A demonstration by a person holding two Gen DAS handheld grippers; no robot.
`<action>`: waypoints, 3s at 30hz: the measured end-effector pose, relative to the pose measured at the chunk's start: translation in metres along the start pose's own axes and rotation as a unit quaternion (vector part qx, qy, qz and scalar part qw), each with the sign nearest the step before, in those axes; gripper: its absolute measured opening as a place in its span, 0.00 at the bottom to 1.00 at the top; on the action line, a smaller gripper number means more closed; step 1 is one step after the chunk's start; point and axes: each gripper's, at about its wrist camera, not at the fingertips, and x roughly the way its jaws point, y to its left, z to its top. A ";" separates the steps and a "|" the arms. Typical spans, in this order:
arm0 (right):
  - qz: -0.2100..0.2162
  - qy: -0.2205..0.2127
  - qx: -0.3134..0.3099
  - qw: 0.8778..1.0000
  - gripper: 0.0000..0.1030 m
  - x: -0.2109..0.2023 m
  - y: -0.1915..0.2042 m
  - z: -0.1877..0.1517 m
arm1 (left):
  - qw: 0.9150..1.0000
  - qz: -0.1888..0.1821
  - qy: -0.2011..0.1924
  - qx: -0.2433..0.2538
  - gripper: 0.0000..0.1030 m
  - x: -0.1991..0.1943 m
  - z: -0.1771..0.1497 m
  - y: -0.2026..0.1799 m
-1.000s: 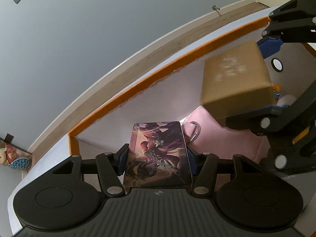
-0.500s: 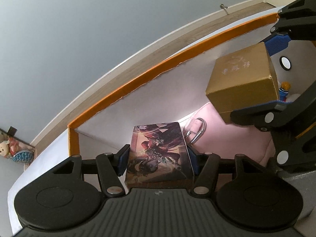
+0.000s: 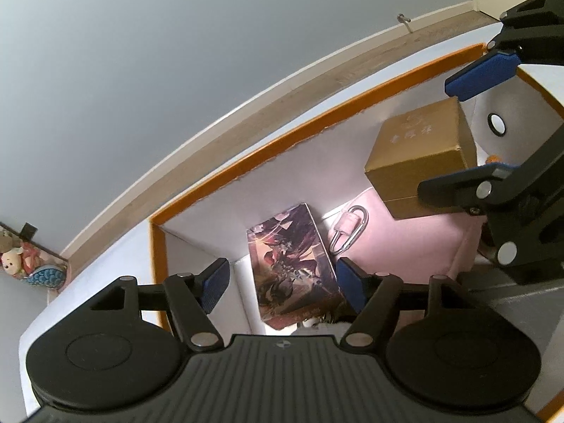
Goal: Organize objects
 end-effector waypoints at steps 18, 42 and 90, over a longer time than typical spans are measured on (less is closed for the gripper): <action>-0.016 -0.042 -0.002 0.999 0.71 -0.096 -0.003 0.005 | 0.997 0.034 -0.054 -0.035 0.79 -0.084 0.023 -0.014; 0.003 -0.157 0.036 0.987 0.77 -0.235 0.017 -0.030 | 0.949 0.035 -0.179 -0.257 0.80 -0.260 -0.046 -0.079; -0.013 -0.078 0.110 0.991 0.87 -0.130 0.028 -0.127 | 0.925 0.063 -0.076 -0.368 0.85 -0.201 -0.082 -0.109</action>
